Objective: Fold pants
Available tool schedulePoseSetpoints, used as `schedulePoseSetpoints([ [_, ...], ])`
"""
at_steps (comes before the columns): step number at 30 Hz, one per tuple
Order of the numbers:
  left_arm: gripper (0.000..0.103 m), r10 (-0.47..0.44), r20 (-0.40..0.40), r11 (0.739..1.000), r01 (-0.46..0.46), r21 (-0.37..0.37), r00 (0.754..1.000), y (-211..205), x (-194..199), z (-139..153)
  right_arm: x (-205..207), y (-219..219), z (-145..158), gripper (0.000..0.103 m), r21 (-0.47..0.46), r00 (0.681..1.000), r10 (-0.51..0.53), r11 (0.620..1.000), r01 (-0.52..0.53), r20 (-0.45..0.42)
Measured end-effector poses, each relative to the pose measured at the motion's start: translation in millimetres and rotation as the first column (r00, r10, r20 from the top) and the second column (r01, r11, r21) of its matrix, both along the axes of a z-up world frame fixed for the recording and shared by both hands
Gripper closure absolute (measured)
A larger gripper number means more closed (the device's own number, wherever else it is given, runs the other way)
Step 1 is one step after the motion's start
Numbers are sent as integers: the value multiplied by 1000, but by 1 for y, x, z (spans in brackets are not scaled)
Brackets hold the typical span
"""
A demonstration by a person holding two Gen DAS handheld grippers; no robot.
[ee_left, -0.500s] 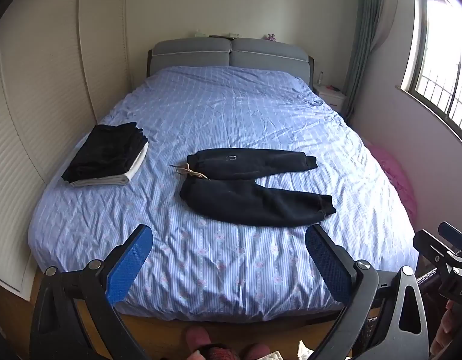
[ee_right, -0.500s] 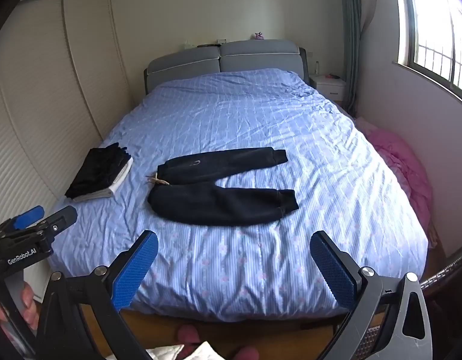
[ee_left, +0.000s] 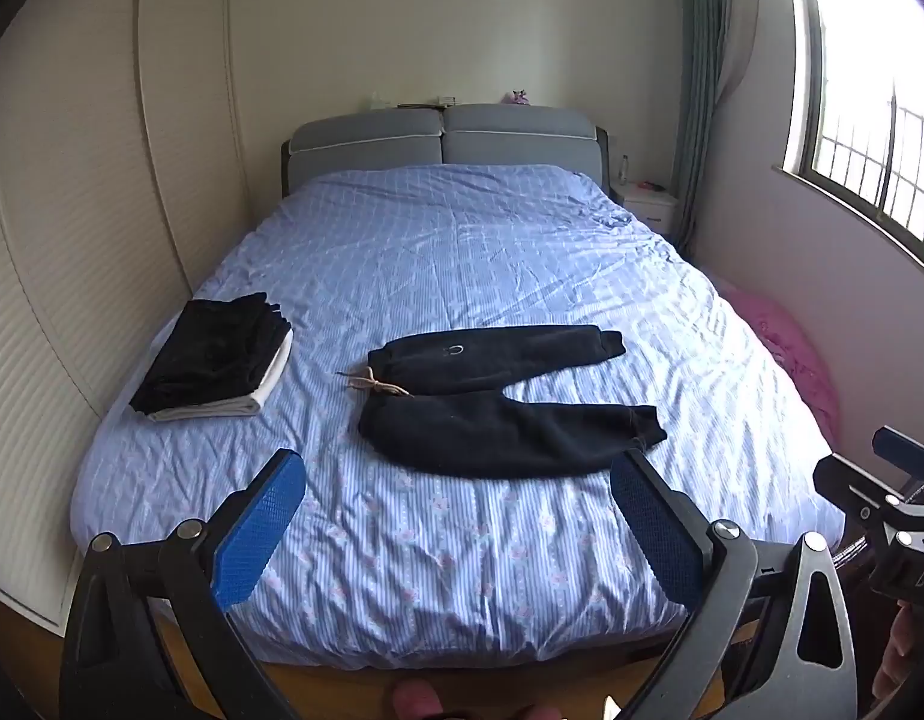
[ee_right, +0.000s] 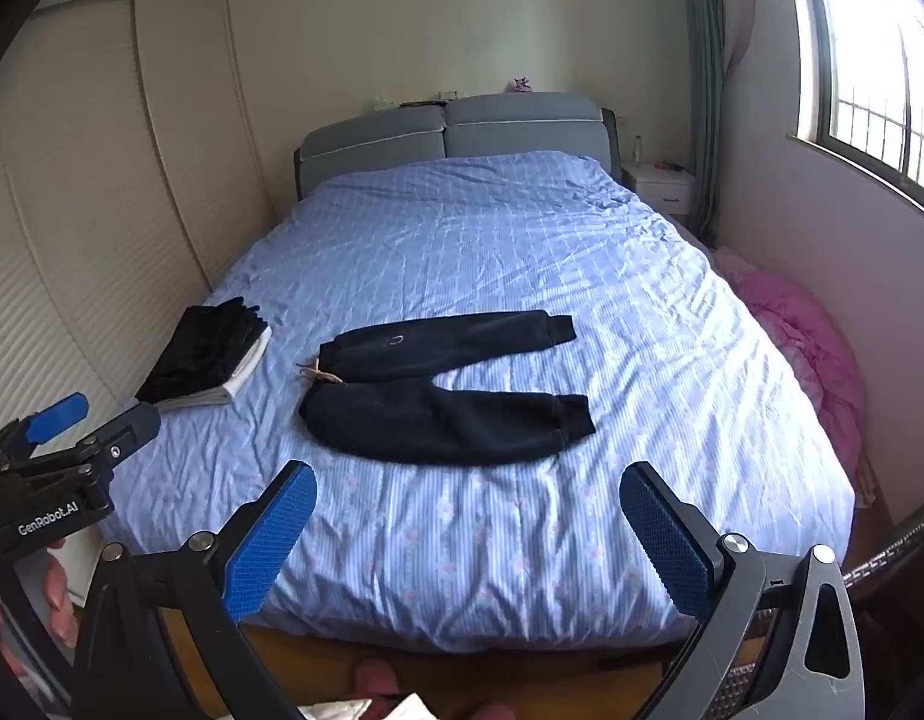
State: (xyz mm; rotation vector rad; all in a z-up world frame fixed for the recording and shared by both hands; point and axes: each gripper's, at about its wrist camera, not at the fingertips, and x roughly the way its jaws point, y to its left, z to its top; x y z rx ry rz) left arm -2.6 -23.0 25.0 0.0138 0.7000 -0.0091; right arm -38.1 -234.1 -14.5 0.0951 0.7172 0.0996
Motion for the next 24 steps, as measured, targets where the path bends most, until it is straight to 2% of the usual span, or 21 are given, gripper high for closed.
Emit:
schedulePoseSetpoints([
  [24,0,-9,23,1000,9,7,1000,-3,2,6,4,-3,8,0,15,1000,1,1000,-1,11],
])
